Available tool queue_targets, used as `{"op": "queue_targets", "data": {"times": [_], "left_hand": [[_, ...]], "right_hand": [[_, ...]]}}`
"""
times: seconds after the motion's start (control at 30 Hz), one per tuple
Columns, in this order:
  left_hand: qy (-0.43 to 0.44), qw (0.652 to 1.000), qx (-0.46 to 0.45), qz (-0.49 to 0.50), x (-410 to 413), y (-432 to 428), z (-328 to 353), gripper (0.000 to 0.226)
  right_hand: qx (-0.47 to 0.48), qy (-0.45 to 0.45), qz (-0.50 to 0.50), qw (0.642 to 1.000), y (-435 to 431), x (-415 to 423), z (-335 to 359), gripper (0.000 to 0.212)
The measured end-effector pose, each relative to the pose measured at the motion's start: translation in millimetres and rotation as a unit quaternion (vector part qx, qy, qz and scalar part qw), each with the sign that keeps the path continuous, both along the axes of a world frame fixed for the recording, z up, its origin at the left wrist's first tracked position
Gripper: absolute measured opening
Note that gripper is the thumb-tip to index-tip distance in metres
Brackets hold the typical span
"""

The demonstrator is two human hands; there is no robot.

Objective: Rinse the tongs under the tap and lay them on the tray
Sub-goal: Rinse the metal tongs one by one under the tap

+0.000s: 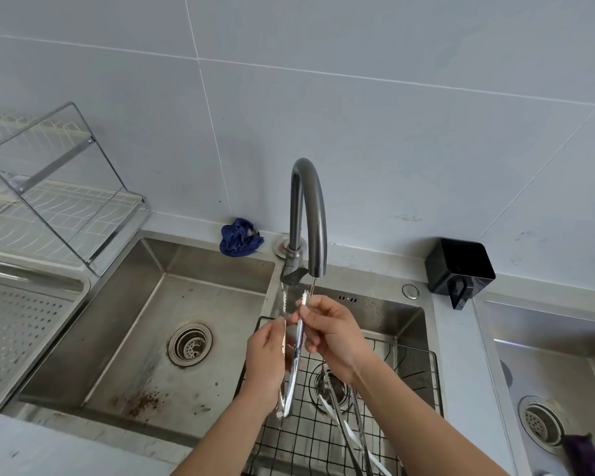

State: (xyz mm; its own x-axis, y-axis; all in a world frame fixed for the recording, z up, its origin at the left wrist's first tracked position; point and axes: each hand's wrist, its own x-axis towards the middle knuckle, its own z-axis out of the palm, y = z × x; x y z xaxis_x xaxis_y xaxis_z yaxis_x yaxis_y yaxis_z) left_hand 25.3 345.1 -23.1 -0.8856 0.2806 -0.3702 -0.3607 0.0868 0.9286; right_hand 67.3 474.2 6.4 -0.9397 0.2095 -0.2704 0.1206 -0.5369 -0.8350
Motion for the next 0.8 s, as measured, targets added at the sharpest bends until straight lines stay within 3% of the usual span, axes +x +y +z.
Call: {"op": "queue_targets", "data": {"times": [0.1, 0.2, 0.27, 0.3, 0.37, 0.47, 0.6, 0.7, 0.8], "left_hand": [[0.02, 1.0, -0.01, -0.009, -0.5, 2.6, 3.6, 0.033], [0.002, 1.0, 0.002, -0.015, 0.1, 3.9, 6.5, 0.034], [-0.014, 0.999, 0.037, -0.035, 0.0, 3.2, 8.3, 0.035], [-0.017, 0.998, 0.041, -0.047, 0.0, 3.4, 9.9, 0.035], [-0.025, 0.996, 0.044, -0.069, 0.8, 4.5, 15.0, 0.038], [-0.034, 0.994, 0.051, -0.087, 2.7, 7.7, 21.9, 0.04], [-0.031, 0.992, 0.044, -0.118, 3.6, 7.3, 26.7, 0.039], [-0.048, 0.991, 0.048, -0.118, 3.4, 4.3, 25.4, 0.04], [-0.057, 0.99, 0.049, -0.117, 3.7, 2.4, 22.4, 0.039]], "right_hand": [[0.032, -0.038, -0.033, 0.998, 0.7, -5.7, 1.4, 0.027], [-0.019, 0.018, 0.006, 1.0, 2.7, -4.0, 2.3, 0.02], [-0.056, 0.037, 0.015, 0.998, 2.4, -0.1, 0.3, 0.027], [-0.043, 0.022, -0.013, 0.999, 2.6, 0.7, -1.2, 0.029], [0.076, -0.038, -0.086, 0.993, 4.2, -1.7, -3.8, 0.027], [0.247, -0.082, -0.072, 0.963, 4.0, -9.7, -0.6, 0.028], [0.222, -0.111, -0.111, 0.962, 10.0, -16.2, 0.7, 0.035], [0.241, -0.105, -0.068, 0.962, 11.7, -15.1, -2.0, 0.016], [0.224, -0.1, -0.057, 0.968, 9.9, -14.2, -3.2, 0.015]]}}
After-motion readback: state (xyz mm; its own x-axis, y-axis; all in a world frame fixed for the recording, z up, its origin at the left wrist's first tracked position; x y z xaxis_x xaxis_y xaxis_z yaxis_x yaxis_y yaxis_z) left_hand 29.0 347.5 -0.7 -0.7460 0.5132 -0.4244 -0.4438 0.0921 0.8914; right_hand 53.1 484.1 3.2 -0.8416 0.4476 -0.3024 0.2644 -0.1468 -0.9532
